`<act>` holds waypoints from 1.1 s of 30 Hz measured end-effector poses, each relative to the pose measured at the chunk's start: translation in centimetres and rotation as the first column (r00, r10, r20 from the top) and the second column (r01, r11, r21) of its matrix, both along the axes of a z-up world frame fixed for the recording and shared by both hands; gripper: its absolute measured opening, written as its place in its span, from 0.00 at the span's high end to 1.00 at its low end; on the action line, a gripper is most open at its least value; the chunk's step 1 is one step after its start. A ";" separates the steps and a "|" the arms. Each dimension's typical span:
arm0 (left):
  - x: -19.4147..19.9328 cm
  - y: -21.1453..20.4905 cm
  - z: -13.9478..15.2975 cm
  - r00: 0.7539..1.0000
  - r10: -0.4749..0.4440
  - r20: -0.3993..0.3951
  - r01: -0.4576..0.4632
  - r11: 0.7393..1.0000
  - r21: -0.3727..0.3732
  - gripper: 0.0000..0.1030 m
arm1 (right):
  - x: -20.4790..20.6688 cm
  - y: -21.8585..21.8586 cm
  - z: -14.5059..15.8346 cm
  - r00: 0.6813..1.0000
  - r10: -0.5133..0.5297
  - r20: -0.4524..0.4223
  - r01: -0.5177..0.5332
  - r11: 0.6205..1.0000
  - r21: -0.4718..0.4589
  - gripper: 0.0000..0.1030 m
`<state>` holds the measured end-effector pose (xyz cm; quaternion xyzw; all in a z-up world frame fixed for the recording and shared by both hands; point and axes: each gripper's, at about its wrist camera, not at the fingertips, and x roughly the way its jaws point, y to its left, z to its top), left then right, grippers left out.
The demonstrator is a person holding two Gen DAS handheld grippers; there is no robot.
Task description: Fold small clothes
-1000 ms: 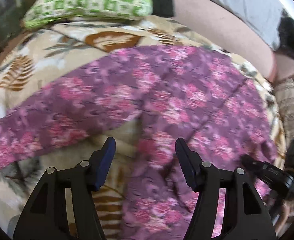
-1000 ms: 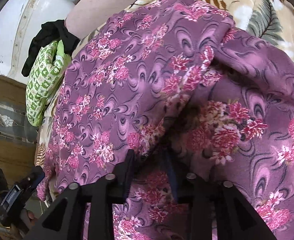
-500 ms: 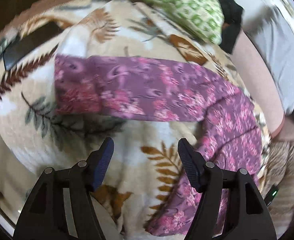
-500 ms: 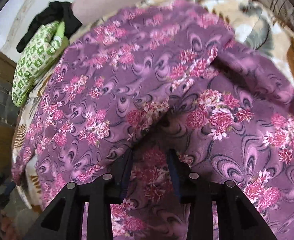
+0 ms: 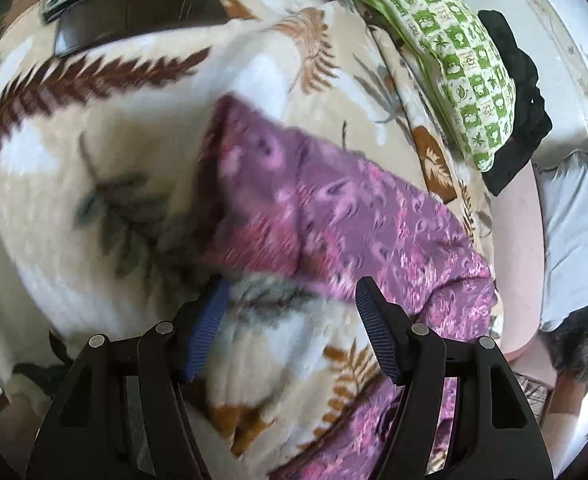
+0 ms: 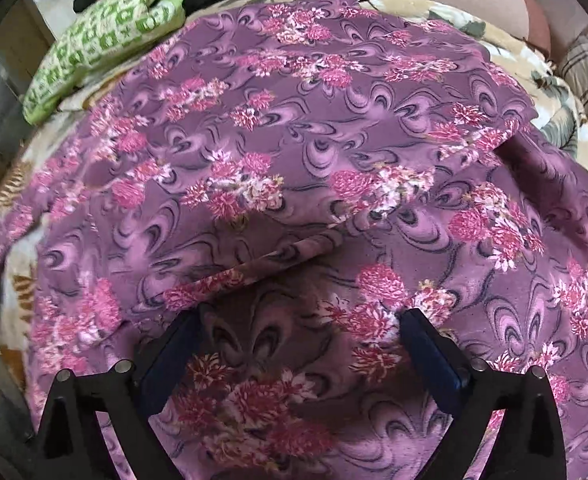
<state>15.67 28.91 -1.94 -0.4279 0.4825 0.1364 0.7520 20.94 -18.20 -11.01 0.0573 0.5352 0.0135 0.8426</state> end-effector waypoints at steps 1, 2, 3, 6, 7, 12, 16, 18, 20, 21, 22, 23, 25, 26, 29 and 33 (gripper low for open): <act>0.5 0.2 0.0 1.000 0.016 -0.003 -0.016 1.000 0.015 0.35 | 0.1 -0.1 0.0 1.000 -0.017 -0.003 0.017 1.000 0.010 0.00; 1.0 0.6 -0.2 0.999 0.037 -0.007 -0.037 0.999 0.030 0.37 | 0.2 -0.3 0.1 0.999 -0.032 0.000 0.032 0.999 0.027 0.00; 1.4 0.8 -0.5 0.998 0.064 -0.029 -0.062 0.997 0.051 0.40 | 0.1 -0.5 0.1 0.999 -0.043 0.007 0.042 0.998 0.042 0.00; 2.0 1.0 -2.2 0.987 0.111 -0.113 -0.106 0.993 0.047 0.53 | -0.2 -1.1 0.1 0.996 -0.076 0.038 0.073 0.994 0.077 0.00; 1.9 1.1 -2.3 0.986 0.129 -0.108 -0.125 0.991 0.048 0.59 | -0.2 -1.1 0.1 0.995 -0.087 0.043 0.083 0.993 0.080 0.00; 0.9 0.4 0.6 0.993 0.116 0.028 -0.118 0.983 0.144 0.91 | 0.1 -1.2 0.5 0.997 -0.082 0.006 0.081 0.991 0.107 0.00; -0.2 -2.7 5.2 0.981 0.030 0.190 -0.099 0.925 0.368 0.91 | 0.1 -2.7 0.7 0.995 -0.098 0.010 0.093 0.967 0.238 0.00; 0.6 -4.3 6.2 0.980 -0.030 0.194 -0.058 0.901 0.429 0.92 | 0.0 -3.7 0.8 0.993 -0.115 0.006 0.107 0.946 0.304 0.00; 1.4 -5.6 7.3 0.977 -0.085 0.196 -0.012 0.894 0.448 0.92 | 0.1 -3.9 0.9 0.994 -0.112 -0.010 0.109 0.934 0.339 0.00; 1.6 -6.2 8.1 0.973 -0.100 0.209 -0.006 0.891 0.455 0.92 | -0.2 -3.9 1.0 0.995 -0.104 -0.014 0.102 0.932 0.347 0.00; 1.8 -7.1 9.3 0.965 -0.126 0.230 0.005 0.885 0.466 0.92 | -0.5 -4.2 1.3 0.994 -0.107 -0.016 0.105 0.926 0.362 0.01; 1.7 -8.4 11.2 0.949 -0.171 0.263 0.020 0.870 0.493 0.92 | -0.9 -4.7 1.8 0.992 -0.126 -0.013 0.121 0.915 0.386 0.02; 1.4 -11.1 13.8 0.912 -0.267 0.311 0.062 0.839 0.540 0.92 | -1.2 -5.2 3.2 0.990 -0.142 0.003 0.126 0.888 0.443 0.05; 1.1 -13.3 15.3 0.882 -0.336 0.330 0.092 0.811 0.578 0.92 | -1.4 -5.7 4.1 0.988 -0.152 0.019 0.126 0.876 0.466 0.05; -0.4 -19.9 17.5 0.797 -0.498 0.341 0.179 0.735 0.654 0.92 | -2.6 -7.3 6.8 0.980 -0.177 0.096 0.111 0.870 0.480 0.05; -1.2 -29.3 15.5 0.664 -0.702 0.259 0.406 0.628 0.664 0.92 | -3.4 -10.1 10.0 0.956 -0.210 0.207 0.100 0.890 0.445 0.05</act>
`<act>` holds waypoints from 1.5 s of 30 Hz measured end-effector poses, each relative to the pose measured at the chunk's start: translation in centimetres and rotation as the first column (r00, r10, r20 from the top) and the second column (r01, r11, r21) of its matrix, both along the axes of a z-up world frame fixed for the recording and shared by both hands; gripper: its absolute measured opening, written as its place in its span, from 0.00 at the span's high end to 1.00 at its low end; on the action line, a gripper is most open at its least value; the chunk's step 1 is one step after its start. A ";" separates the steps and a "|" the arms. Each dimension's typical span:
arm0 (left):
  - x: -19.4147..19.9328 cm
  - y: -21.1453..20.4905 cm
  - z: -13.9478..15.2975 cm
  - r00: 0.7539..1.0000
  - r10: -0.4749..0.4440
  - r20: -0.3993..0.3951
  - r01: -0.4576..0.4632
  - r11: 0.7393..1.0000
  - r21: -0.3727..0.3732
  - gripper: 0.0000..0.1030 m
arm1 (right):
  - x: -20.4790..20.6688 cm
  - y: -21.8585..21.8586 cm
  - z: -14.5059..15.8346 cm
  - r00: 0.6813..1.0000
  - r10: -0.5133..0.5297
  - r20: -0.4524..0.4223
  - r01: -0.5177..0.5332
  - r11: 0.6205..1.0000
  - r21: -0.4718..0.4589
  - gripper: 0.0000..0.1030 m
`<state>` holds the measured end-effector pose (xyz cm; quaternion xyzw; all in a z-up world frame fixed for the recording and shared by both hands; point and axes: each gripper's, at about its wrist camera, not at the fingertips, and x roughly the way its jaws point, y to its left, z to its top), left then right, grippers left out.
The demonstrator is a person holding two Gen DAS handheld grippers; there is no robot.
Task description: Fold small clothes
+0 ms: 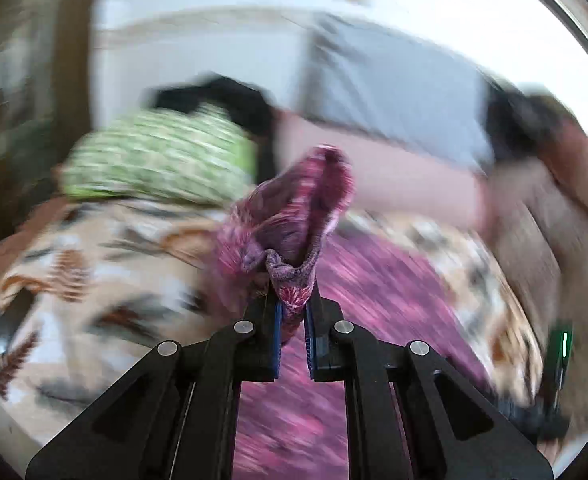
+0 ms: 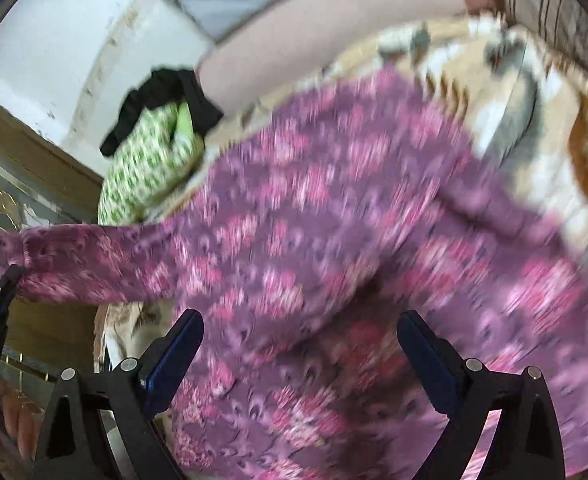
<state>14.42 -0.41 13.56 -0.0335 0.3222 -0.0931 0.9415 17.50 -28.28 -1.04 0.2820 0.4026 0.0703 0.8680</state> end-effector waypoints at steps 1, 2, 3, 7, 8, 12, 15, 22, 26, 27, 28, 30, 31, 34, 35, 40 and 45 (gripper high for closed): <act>-0.5 -2.7 -1.3 0.996 -0.082 -0.036 0.082 0.997 0.002 0.92 | -0.3 -1.1 0.6 1.000 -0.013 0.023 0.013 1.000 -0.008 0.05; -1.0 -5.2 -2.8 0.984 -0.165 -0.069 0.165 0.986 0.002 0.92 | -0.5 -2.1 1.0 0.999 -0.021 0.039 0.022 1.000 -0.010 0.05; -1.6 -7.2 -4.1 0.967 -0.236 -0.095 0.237 0.972 0.004 0.92 | -0.8 -3.0 1.3 0.998 -0.027 0.052 0.027 1.000 -0.008 0.05; -3.9 -13.1 -11.3 0.847 -0.478 -0.233 0.489 0.872 -0.011 0.92 | -1.0 -6.8 0.6 0.996 -0.088 0.030 0.087 0.996 0.031 0.05; -4.1 -13.2 -13.7 0.812 -0.508 -0.286 0.520 0.853 -0.040 0.92 | -1.0 -7.5 0.3 0.996 -0.091 0.018 0.091 0.995 0.042 0.05; -4.1 -10.1 -16.3 0.757 -0.505 -0.415 0.502 0.856 -0.125 0.87 | 0.0 -7.5 -1.1 0.998 -0.056 -0.023 0.058 0.993 0.103 0.05; -5.1 -7.6 -14.6 0.756 -0.556 -0.345 0.518 0.831 -0.201 0.42 | 0.8 -5.9 -1.2 1.000 -0.005 -0.030 0.007 0.997 0.080 0.05; -1.7 -3.0 -12.7 0.841 -0.454 -0.296 0.373 0.881 -0.291 0.32 | 1.7 -2.4 -5.2 0.968 -0.001 -0.251 -0.036 0.989 -0.147 0.06; 3.0 0.6 -12.6 0.910 -0.236 -0.342 0.177 0.965 -0.194 0.32 | 1.9 -0.8 -8.4 0.923 -0.020 -0.385 -0.086 0.962 -0.258 0.32; 3.9 1.3 -12.6 0.915 -0.198 -0.351 0.141 0.973 -0.182 0.32 | 1.9 -0.2 -8.1 0.927 -0.016 -0.376 -0.106 0.947 -0.302 0.42; 5.2 2.3 -12.6 0.920 -0.149 -0.363 0.094 0.982 -0.166 0.32 | 1.8 0.9 -7.5 0.937 0.015 -0.348 -0.145 0.926 -0.349 0.63; 7.9 3.9 -12.9 0.911 -0.034 -0.412 -0.014 0.993 -0.114 0.32 | 2.0 1.9 -7.8 0.935 0.018 -0.355 -0.173 0.894 -0.412 0.82; 9.0 4.4 -13.2 0.900 -0.016 -0.435 -0.032 0.994 -0.104 0.32 | 2.0 2.0 -8.0 0.934 0.003 -0.358 -0.173 0.879 -0.443 0.91; 12.5 5.1 -13.8 0.876 -0.051 -0.481 -0.029 0.987 -0.158 0.32 | 0.4 0.8 -5.3 0.962 -0.001 -0.273 -0.109 0.915 -0.388 0.99; 13.7 5.4 -14.1 0.865 -0.063 -0.498 -0.037 0.981 -0.189 0.32 | -0.3 0.3 -4.4 0.972 0.005 -0.233 -0.092 0.928 -0.361 0.99; 18.4 6.6 -19.1 0.761 -0.065 -0.646 -0.173 0.938 -0.299 0.38 | -1.1 0.2 -5.5 0.978 0.084 -0.191 -0.117 0.978 -0.170 0.98; 20.2 6.8 -20.5 0.733 -0.153 -0.663 -0.207 0.878 -0.431 0.42 | -2.3 0.4 -2.7 0.996 0.085 -0.008 -0.085 0.980 -0.179 0.81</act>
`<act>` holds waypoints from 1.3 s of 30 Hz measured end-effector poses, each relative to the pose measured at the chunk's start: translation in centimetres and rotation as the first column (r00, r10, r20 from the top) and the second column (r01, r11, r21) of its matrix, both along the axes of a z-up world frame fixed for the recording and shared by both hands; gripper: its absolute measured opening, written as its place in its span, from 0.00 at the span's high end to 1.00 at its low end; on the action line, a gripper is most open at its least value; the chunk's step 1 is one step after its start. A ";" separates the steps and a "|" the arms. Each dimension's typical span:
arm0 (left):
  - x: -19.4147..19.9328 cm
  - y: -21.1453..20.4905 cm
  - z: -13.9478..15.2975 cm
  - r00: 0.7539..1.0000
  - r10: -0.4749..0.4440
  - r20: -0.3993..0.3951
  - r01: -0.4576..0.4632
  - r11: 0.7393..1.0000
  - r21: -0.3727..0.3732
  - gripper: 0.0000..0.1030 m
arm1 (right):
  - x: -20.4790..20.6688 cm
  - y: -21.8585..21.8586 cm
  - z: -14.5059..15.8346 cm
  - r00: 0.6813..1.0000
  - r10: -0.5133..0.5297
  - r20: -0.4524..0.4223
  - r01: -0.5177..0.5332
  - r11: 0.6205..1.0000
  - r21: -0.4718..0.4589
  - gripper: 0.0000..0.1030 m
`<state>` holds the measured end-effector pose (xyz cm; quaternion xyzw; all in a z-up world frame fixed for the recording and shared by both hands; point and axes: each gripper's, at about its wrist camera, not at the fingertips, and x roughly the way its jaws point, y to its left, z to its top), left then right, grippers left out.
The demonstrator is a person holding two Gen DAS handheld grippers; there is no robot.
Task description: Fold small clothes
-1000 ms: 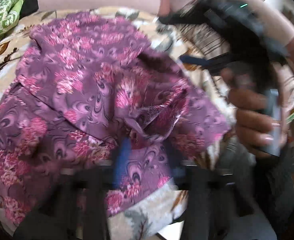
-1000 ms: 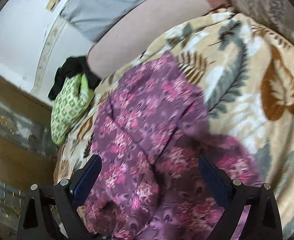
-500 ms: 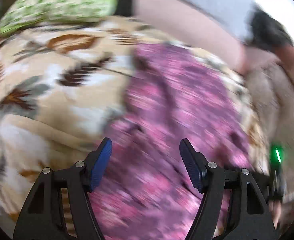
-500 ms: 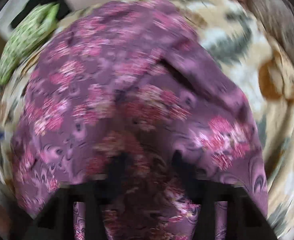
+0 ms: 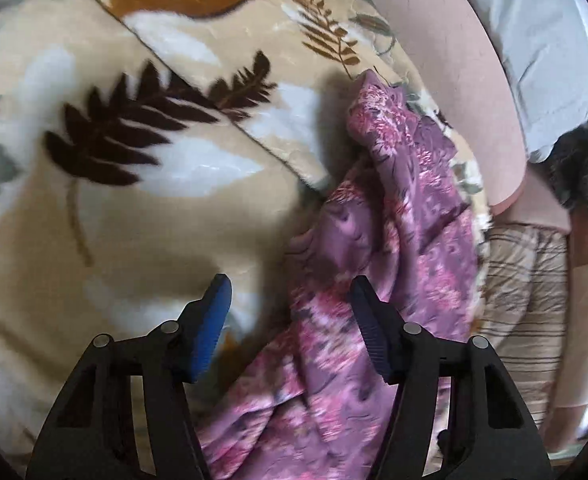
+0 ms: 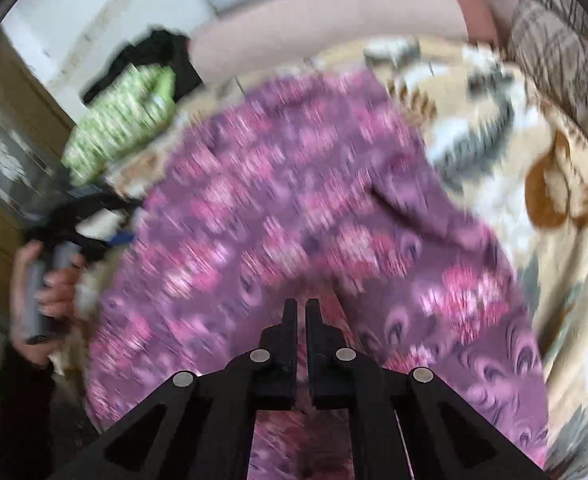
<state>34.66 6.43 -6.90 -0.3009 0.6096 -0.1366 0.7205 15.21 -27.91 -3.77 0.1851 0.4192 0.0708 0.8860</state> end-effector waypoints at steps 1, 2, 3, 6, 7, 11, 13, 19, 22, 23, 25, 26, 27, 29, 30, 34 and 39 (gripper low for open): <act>0.5 0.0 -0.2 1.000 0.004 -0.013 -0.004 0.999 -0.034 0.42 | 0.0 0.0 0.4 1.000 -0.006 0.023 0.005 0.999 0.039 0.36; 1.0 0.1 -0.6 0.999 0.009 -0.036 -0.011 0.998 -0.062 0.45 | 0.4 0.2 0.7 0.999 -0.023 0.033 0.022 0.998 0.052 0.12; 1.5 0.3 -0.9 0.997 0.010 -0.074 -0.016 0.997 -0.079 0.50 | 0.8 0.5 1.4 0.998 -0.020 0.055 0.017 0.999 0.050 0.00; 2.0 -0.3 -2.0 0.991 -0.021 -0.133 0.003 0.991 -0.133 0.84 | 5.5 3.3 4.6 0.991 0.114 0.071 -0.115 0.993 0.016 0.01; 1.7 -0.1 -1.8 0.992 -0.009 -0.129 -0.006 0.993 -0.120 0.92 | 8.0 4.5 5.8 0.983 0.170 0.066 -0.170 0.985 0.003 0.01; -0.1 1.9 0.5 0.994 0.089 -0.068 -0.100 0.978 -0.185 0.96 | 18.6 8.6 7.7 0.945 0.326 0.008 -0.325 0.939 0.117 0.03; -0.3 2.1 1.2 0.994 0.103 -0.046 -0.109 0.980 -0.168 0.96 | 24.3 11.4 6.8 0.937 0.346 -0.060 -0.336 0.933 0.125 0.09; -0.4 3.1 0.4 0.988 0.140 -0.062 -0.148 0.977 -0.157 0.96 | 35.1 17.7 2.3 0.929 0.268 -0.255 -0.305 0.945 -0.121 0.37; -0.7 3.1 0.6 0.988 0.146 -0.057 -0.153 0.974 -0.164 0.96 | 37.0 18.2 -0.6 0.894 0.273 -0.354 -0.334 0.934 -0.124 0.63; -0.9 3.1 0.7 0.988 0.143 -0.058 -0.150 0.975 -0.166 0.96 | 37.0 18.0 -1.0 0.884 0.276 -0.377 -0.344 0.930 -0.127 0.79; -1.2 3.5 0.6 0.987 0.145 -0.067 -0.155 0.970 -0.188 0.96 | 36.6 17.4 0.1 0.893 0.283 -0.350 -0.333 0.939 -0.090 0.96; -1.3 4.0 1.0 0.985 0.162 -0.060 -0.170 0.965 -0.199 0.96 | 36.4 17.1 1.1 0.906 0.283 -0.316 -0.326 0.941 -0.090 0.96; -1.3 4.5 1.4 0.984 0.175 -0.045 -0.180 0.963 -0.199 0.96 | 36.0 16.6 2.5 0.921 0.275 -0.275 -0.312 0.945 -0.102 0.97; -1.7 6.0 2.6 0.970 0.244 -0.002 -0.240 0.951 -0.195 0.96 | 35.8 14.6 5.3 0.956 0.218 -0.199 -0.245 0.962 -0.123 0.98; -1.8 6.7 3.0 0.961 0.277 0.016 -0.269 0.943 -0.195 0.96 | 36.0 13.7 6.0 0.966 0.188 -0.179 -0.211 0.970 -0.118 0.98; -0.5 6.7 2.1 0.956 0.292 0.027 -0.288 0.953 -0.096 0.96 | 37.0 12.2 4.1 0.964 0.152 -0.219 -0.170 0.983 -0.068 0.98; 0.3 6.5 -0.7 0.967 0.255 -0.023 -0.255 0.967 0.004 0.87 | 36.4 9.6 1.7 0.961 0.105 -0.257 -0.097 0.994 0.046 0.98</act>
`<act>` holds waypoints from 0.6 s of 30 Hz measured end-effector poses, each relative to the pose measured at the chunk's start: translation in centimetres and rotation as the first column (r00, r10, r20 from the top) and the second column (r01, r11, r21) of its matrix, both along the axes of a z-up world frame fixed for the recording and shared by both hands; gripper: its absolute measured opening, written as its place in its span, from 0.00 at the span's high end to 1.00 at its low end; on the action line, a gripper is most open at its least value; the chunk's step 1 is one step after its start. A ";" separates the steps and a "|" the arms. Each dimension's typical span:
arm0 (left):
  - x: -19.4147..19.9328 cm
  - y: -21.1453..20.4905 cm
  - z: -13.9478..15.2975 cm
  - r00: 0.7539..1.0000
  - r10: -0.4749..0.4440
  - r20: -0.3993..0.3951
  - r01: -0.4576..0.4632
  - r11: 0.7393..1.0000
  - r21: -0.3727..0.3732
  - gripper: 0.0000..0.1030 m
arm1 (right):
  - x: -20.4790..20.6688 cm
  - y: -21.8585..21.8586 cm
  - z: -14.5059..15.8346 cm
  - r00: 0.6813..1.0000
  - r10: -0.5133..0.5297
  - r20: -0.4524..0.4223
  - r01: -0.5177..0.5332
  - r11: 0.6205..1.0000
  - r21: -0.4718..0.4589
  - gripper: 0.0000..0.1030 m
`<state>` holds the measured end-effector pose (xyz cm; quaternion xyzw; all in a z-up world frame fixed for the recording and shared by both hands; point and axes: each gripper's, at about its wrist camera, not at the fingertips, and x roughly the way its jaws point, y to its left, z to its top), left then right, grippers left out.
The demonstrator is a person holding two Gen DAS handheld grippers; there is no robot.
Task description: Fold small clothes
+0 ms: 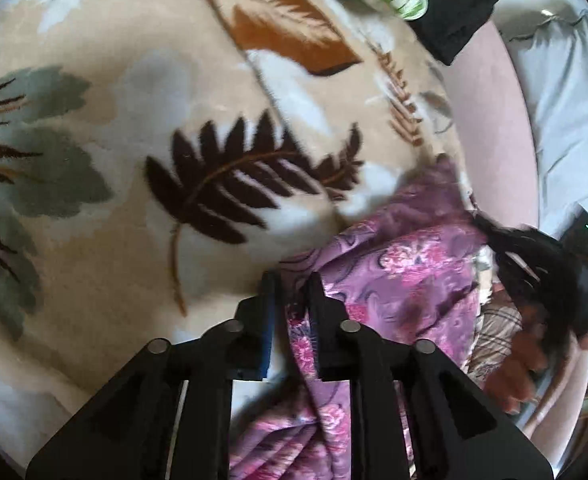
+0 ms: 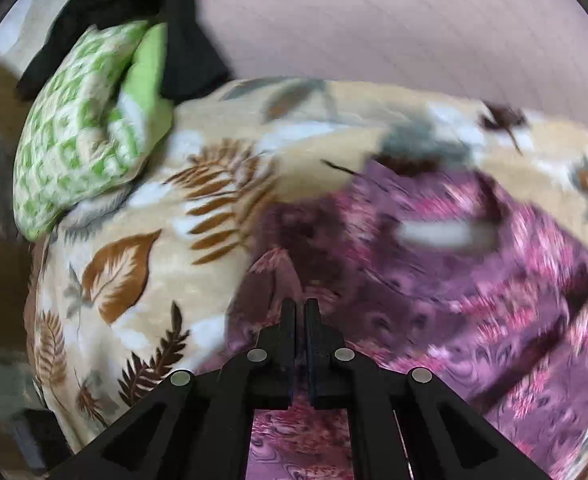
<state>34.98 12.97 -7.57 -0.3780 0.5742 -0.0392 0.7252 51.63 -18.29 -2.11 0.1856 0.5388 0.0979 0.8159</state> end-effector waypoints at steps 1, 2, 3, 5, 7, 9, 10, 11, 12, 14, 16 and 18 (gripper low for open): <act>-0.2 0.3 0.0 1.000 0.010 0.008 -0.010 1.000 -0.024 0.86 | -1.2 -1.2 1.4 0.999 -0.019 0.049 0.016 0.998 0.053 0.96; -0.3 0.7 0.4 0.999 0.026 0.020 -0.026 0.999 -0.034 0.85 | -3.3 -2.3 3.4 0.992 -0.013 0.128 0.002 0.997 0.078 0.95; -0.5 0.9 0.9 0.998 0.040 0.039 -0.039 0.999 -0.013 0.83 | -5.2 -2.9 4.7 0.983 -0.008 0.184 -0.007 0.997 0.081 0.90; -1.9 0.7 3.9 0.988 0.049 0.147 -0.069 0.989 0.134 0.63 | -11.3 -4.5 6.9 0.960 0.001 0.282 -0.018 0.998 0.058 0.44; -3.3 -0.4 6.7 0.970 0.016 0.242 -0.083 0.960 0.269 0.48 | -17.2 -6.1 7.4 0.933 -0.048 0.355 0.025 0.997 0.068 0.01; -5.9 -2.7 9.4 0.940 -0.074 0.334 -0.076 0.908 0.413 0.36 | -22.1 -7.6 6.3 0.929 -0.091 0.358 0.070 0.995 0.071 0.01; -7.2 -3.7 10.1 0.928 -0.118 0.354 -0.072 0.874 0.481 0.31 | -24.7 -8.7 5.0 0.930 -0.122 0.346 0.101 0.992 0.078 0.01; -8.5 -5.0 10.6 0.915 -0.168 0.366 -0.072 0.827 0.558 0.31 | -25.8 -9.5 4.2 0.929 -0.155 0.337 0.136 0.987 0.082 0.01; -9.8 -6.6 10.7 0.903 -0.220 0.368 -0.070 0.770 0.634 0.31 | -27.4 -10.5 2.7 0.919 -0.215 0.331 0.189 0.976 0.109 0.01; -11.7 -8.8 10.0 0.895 -0.289 0.340 -0.052 0.689 0.723 0.31 | -29.7 -12.3 -0.6 0.906 -0.320 0.277 0.278 0.943 0.181 0.01; -12.3 -10.8 8.8 0.898 -0.332 0.289 0.010 0.671 0.741 0.31 | -29.4 -12.8 -2.2 0.934 -0.289 0.211 0.258 0.952 0.163 0.08; -12.4 -12.7 7.8 0.882 -0.401 0.248 0.091 0.661 0.745 0.31 | -29.0 -13.0 -2.0 0.936 -0.275 0.220 0.256 0.960 0.112 0.12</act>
